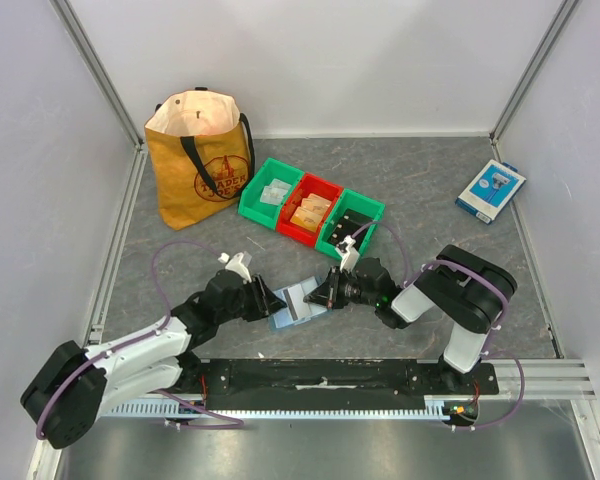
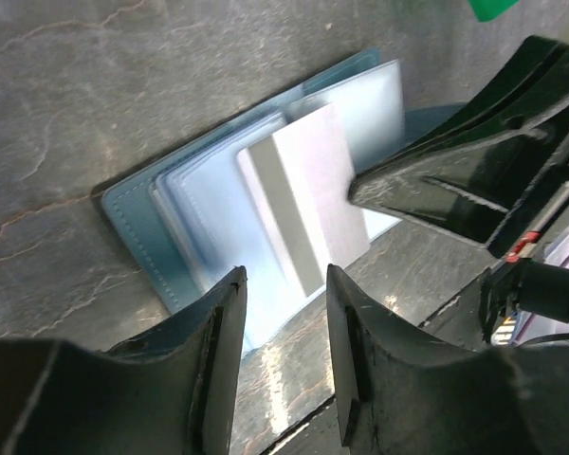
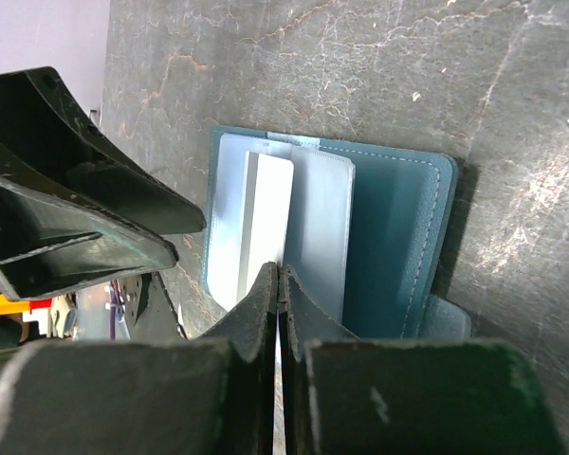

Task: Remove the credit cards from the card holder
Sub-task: Remove the credit card from the card holder.

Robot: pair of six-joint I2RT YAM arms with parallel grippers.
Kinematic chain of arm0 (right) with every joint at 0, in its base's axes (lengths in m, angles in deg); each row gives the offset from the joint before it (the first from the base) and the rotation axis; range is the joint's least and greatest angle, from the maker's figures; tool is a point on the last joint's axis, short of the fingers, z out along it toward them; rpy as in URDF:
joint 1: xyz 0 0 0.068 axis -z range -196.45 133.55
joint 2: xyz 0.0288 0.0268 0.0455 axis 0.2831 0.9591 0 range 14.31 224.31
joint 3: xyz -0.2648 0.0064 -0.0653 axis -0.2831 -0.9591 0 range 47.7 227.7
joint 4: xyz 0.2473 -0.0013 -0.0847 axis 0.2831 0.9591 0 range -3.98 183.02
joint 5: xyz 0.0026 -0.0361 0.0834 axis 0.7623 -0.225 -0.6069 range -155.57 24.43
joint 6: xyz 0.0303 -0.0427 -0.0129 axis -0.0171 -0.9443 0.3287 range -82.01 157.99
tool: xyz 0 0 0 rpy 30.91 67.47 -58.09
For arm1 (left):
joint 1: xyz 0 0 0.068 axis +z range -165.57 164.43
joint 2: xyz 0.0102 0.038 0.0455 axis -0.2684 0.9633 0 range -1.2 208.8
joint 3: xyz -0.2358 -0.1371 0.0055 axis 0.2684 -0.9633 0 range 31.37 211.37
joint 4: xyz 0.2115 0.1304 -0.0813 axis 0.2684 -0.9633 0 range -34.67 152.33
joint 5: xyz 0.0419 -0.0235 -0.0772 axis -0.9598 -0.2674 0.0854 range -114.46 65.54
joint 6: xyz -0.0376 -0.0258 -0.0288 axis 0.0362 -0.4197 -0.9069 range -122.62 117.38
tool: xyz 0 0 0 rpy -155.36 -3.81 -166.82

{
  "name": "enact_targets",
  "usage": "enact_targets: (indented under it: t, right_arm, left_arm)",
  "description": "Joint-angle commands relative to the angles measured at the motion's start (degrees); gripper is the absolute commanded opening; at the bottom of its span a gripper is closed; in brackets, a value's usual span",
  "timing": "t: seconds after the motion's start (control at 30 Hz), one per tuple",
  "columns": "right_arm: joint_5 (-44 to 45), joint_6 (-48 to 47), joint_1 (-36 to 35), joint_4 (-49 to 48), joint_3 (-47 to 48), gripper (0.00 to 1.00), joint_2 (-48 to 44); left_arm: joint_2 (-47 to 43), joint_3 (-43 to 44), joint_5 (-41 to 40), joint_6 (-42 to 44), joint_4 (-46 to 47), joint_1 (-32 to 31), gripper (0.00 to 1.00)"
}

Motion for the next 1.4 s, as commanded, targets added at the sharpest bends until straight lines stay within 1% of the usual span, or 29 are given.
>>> enact_targets:
  t: [0.0, 0.07, 0.13, 0.23, 0.3, 0.33, 0.37, 0.47, 0.53, 0.6, 0.7, 0.73, 0.83, 0.87, 1.03, 1.13, 1.2, 1.3, 1.37]
  right_arm:
    - [-0.8, 0.3, 0.2, -2.7, 0.5, 0.01, 0.9]
    - [-1.0, 0.8, 0.2, -3.3, 0.5, 0.01, 1.3]
    - [-1.4, 0.8, 0.2, -3.4, 0.7, 0.01, 1.5]
    - [-1.5, 0.8, 0.2, -3.3, 0.8, 0.01, 1.6]
    - [-1.7, 0.8, 0.2, -3.1, 1.0, 0.04, 1.7]
    - [-1.7, 0.8, 0.2, -3.0, 1.1, 0.07, 1.8]
    - [-1.8, 0.8, 0.2, -2.9, 1.2, 0.11, 1.9]
    - [-2.0, 0.8, 0.2, -2.8, 1.5, 0.25, 2.4]
    - [-2.4, 0.8, 0.2, -2.5, 1.8, 0.31, 2.9]
    - [-2.6, 0.8, 0.2, -2.9, 2.0, 0.32, 3.5]
    - [-3.0, 1.1, 0.2, -4.0, 2.1, 0.28, 4.0]
    - [-3.0, 1.1, 0.2, -4.0, 2.1, 0.25, 4.0]
    - [-2.5, 0.9, 0.4, -4.0, 1.6, 0.04, 3.0]
    - [-2.5, 0.8, 0.6, -3.9, 1.3, 0.0, 2.4]
    - [-2.4, -1.6, 2.9, -0.5, -0.2, 0.0, -1.9]
    - [-1.1, -5.0, 3.9, 6.4, -0.3, 0.0, -5.6]
    - [0.3, -7.8, 4.1, 11.2, 0.0, 0.0, -8.8]
    - [2.8, -12.4, 4.0, 18.3, 0.6, 0.0, -14.6]
    - [5.1, -15.4, 4.0, 24.0, 1.2, 0.0, -19.0]
  left_arm:
    - [0.6, 4.7, 1.3, 1.5, 0.5, 0.1, 0.47]
    - [3.8, 5.8, 2.4, 1.8, 1.8, 0.1, 0.46]
    - [7.3, 6.5, 3.4, 2.0, 3.1, 0.1, 0.4]
    - [11.1, 6.3, 2.9, 2.0, 4.7, -0.2, 0.26]
    - [13.6, 6.0, 2.5, 2.0, 4.8, -0.3, 0.2]
    - [14.3, 5.7, 2.3, 1.9, 4.8, -0.1, 0.17]
    - [15.0, 5.4, 2.2, 1.7, 4.9, -0.1, 0.11]
    - [16.2, 4.3, 2.4, 1.0, 5.3, -0.1, 0.07]
    - [16.2, 3.4, 2.6, 0.5, 5.7, -0.2, 0.05]
    - [15.6, 2.5, 2.1, 0.1, 5.7, -0.1, 0.04]
    - [14.6, 1.6, 1.6, -0.4, 5.4, -0.1, 0.04]
    - [14.2, 1.4, 1.5, -0.4, 5.2, -0.1, 0.04]
    - [13.5, 1.3, 0.7, -0.2, 3.8, 0.1, 0.04]
    - [13.2, 1.1, 0.5, -0.2, 3.6, 0.0, 0.04]
    - [12.0, 0.8, -0.4, -0.3, 2.5, -0.1, 0.04]
    - [10.7, 0.7, -1.1, -0.6, 1.7, 0.0, 0.04]
    - [9.5, 0.8, -1.6, -0.7, 0.8, 0.0, 0.06]
    - [6.9, 1.3, -2.3, -1.1, -1.1, 0.0, 0.12]
    - [4.7, 2.0, -2.7, -1.4, -2.6, 0.0, 0.19]
